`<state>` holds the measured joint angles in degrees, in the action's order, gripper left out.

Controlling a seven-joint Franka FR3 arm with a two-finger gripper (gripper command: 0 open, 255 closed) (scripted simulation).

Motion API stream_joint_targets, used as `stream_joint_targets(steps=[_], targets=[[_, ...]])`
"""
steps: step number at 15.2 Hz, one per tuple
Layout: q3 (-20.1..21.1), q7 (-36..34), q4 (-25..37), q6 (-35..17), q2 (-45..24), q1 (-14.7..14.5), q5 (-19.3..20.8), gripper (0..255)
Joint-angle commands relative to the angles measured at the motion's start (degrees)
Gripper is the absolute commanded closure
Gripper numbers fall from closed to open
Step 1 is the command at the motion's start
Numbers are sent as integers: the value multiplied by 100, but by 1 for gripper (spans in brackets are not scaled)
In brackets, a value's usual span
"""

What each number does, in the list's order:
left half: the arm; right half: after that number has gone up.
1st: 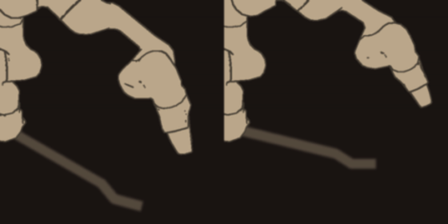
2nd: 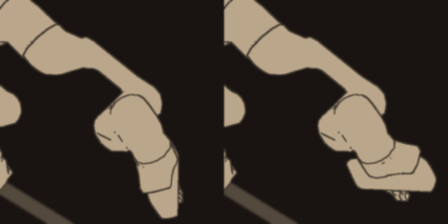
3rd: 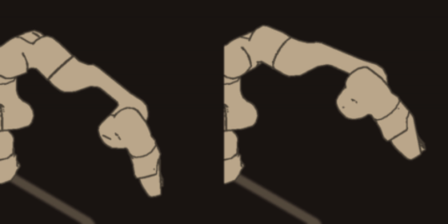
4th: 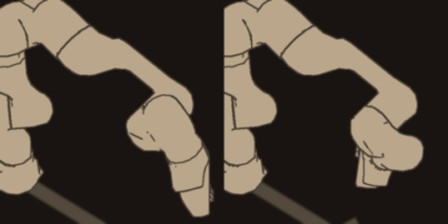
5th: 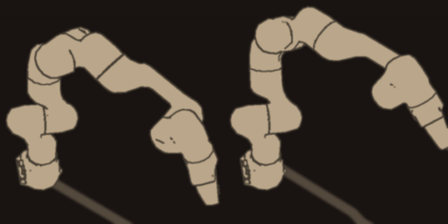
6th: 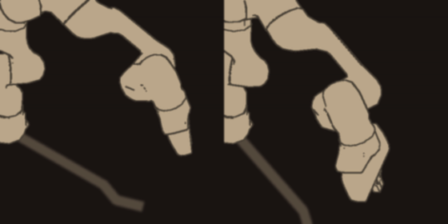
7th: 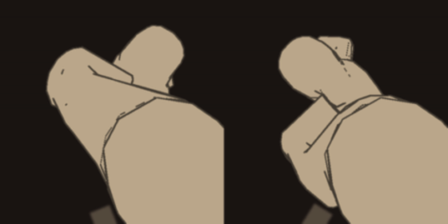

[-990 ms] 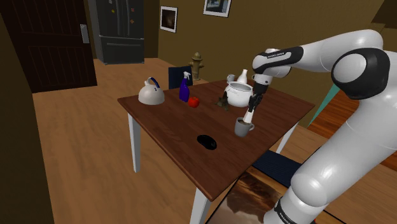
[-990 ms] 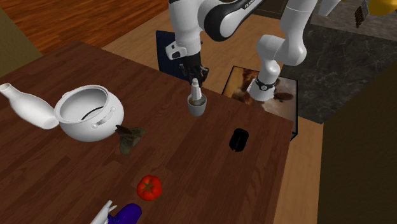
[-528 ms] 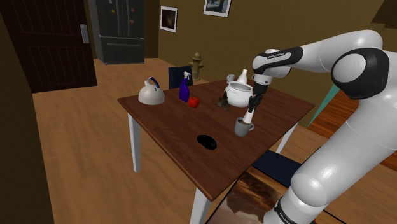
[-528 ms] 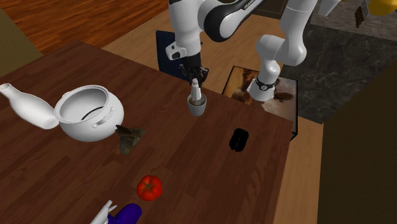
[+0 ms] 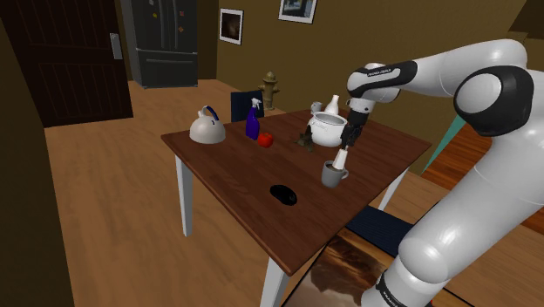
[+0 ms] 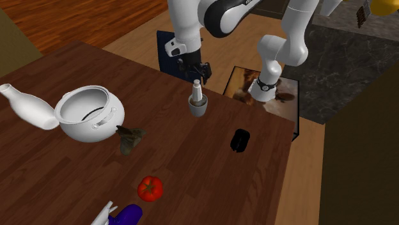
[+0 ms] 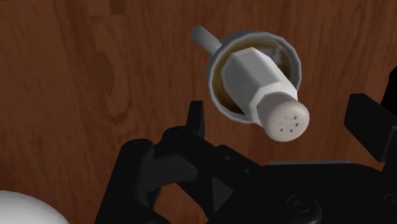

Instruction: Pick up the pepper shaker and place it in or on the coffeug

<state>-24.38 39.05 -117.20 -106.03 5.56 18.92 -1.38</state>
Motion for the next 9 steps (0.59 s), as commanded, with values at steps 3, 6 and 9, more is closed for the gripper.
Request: stream_joint_targets(steps=[3,6,9], targets=[[3,-21,480,518,35,0,16,0],[3,-21,480,518,35,0,16,0],[3,-21,480,518,35,0,16,0]])
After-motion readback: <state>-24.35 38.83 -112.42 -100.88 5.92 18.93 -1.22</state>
